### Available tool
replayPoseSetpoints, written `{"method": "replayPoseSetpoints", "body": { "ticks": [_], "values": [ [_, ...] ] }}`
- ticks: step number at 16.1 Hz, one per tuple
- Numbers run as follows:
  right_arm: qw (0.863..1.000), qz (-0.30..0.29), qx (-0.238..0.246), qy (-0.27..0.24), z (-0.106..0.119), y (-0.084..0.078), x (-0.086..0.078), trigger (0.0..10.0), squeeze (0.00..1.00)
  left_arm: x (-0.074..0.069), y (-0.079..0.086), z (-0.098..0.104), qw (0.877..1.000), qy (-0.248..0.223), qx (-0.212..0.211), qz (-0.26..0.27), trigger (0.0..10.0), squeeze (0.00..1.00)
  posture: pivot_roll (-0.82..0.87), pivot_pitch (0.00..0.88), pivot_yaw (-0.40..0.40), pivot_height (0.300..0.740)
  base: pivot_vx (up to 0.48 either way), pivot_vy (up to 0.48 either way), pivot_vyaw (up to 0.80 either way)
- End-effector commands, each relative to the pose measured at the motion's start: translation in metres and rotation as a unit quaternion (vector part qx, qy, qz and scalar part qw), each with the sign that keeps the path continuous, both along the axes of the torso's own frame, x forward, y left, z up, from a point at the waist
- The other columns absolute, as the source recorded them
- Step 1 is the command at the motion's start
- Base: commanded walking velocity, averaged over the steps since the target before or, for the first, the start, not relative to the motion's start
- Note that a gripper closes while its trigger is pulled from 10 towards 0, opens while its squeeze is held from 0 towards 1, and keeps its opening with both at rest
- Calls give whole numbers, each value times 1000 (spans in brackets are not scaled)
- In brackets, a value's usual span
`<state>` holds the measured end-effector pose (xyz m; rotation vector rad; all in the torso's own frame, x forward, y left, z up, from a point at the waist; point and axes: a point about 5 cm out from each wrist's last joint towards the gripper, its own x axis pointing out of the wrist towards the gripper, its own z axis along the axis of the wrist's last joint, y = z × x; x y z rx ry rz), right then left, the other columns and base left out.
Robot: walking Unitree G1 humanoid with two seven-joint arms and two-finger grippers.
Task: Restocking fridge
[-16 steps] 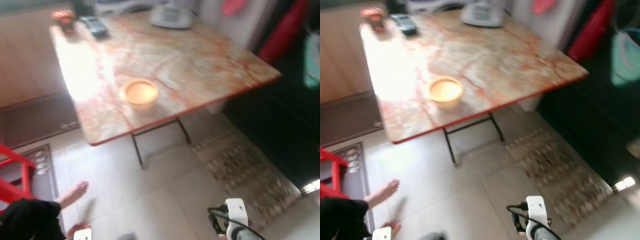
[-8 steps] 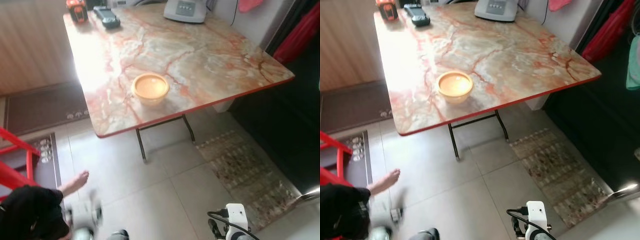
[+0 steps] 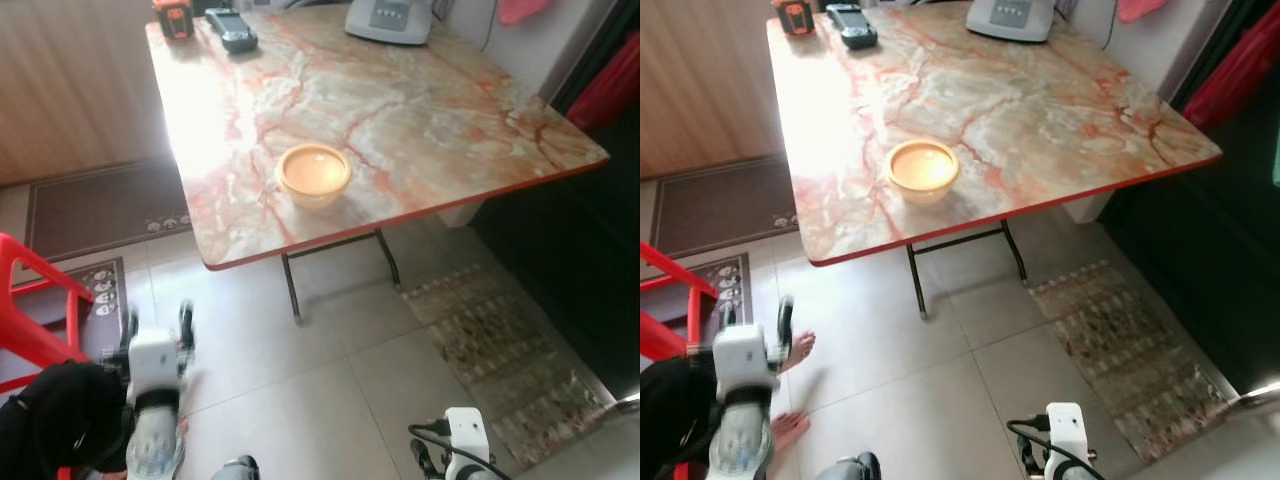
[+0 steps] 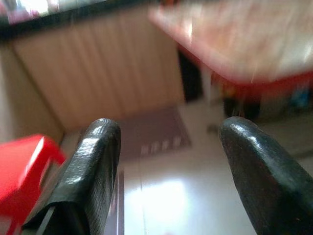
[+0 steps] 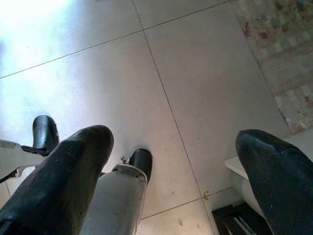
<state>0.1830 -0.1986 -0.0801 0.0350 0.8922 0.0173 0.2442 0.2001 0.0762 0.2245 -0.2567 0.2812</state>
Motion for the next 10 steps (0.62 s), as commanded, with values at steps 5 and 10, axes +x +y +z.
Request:
{"method": "replayPoseSetpoints", "body": {
  "ticks": [5,10],
  "values": [
    [1000,-3,-2,21,-6,-3,-14,10000,0,19,-28,49,996,-71,17,-54,10000,0,-13,149,-50,740,0,0,0],
    [1000,-9,-1,17,-5,-3,-11,10000,0,28,-30,66,995,-72,9,-62,10000,0,-7,171,-58,740,0,0,0]
  ]
}}
